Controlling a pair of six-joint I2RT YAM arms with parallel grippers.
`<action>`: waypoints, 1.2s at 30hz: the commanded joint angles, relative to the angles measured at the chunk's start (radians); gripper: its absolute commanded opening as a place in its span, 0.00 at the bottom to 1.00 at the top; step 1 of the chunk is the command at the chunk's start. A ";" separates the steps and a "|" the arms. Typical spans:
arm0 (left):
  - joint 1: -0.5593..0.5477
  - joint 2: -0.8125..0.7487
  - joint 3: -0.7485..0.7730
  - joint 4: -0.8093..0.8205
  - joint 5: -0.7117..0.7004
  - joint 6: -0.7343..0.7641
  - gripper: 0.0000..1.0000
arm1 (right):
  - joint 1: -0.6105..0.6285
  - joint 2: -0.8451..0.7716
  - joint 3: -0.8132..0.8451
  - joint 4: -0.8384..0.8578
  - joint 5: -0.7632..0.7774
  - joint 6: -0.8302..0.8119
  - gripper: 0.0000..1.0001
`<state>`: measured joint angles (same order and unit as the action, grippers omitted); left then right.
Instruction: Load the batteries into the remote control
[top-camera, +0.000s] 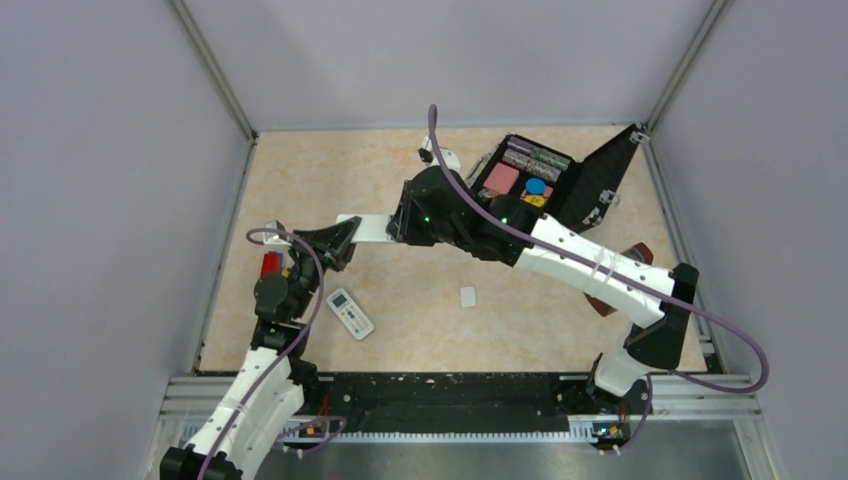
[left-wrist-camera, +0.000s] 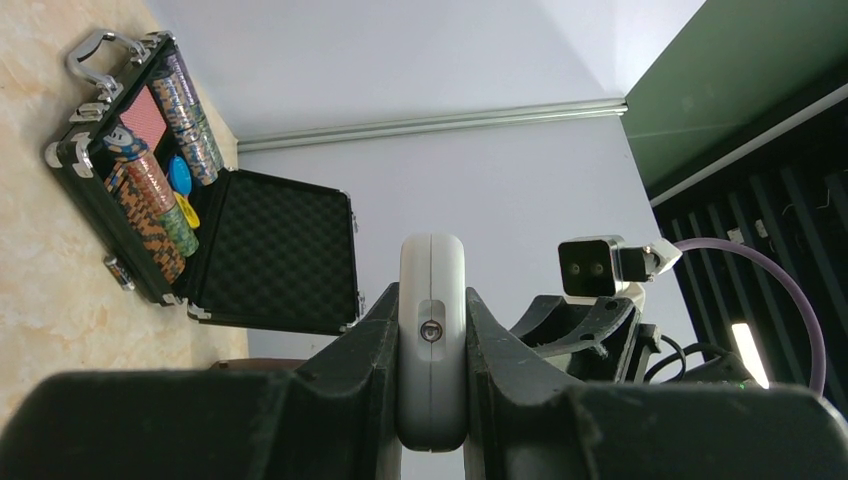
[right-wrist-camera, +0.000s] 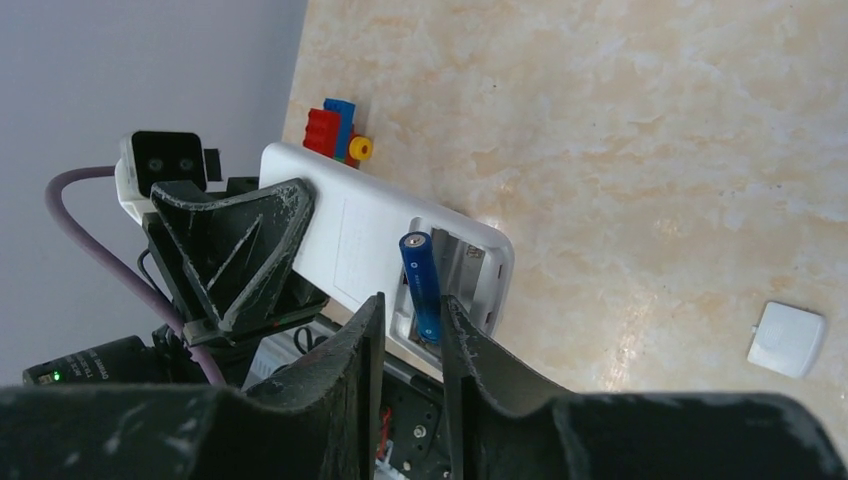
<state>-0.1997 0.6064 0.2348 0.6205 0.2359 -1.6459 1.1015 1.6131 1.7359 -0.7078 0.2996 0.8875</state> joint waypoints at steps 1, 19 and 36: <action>-0.001 -0.017 0.013 0.084 -0.027 -0.009 0.00 | -0.008 -0.015 0.051 -0.043 0.004 0.002 0.27; -0.001 -0.020 0.021 0.084 -0.037 0.001 0.00 | -0.048 -0.123 0.034 -0.033 -0.037 0.025 0.61; -0.001 -0.060 0.004 0.099 -0.020 -0.014 0.00 | -0.142 -0.223 -0.309 0.388 -0.290 0.354 0.89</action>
<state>-0.2012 0.5674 0.2348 0.6365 0.2089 -1.6535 0.9707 1.4002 1.4117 -0.4858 0.0925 1.1667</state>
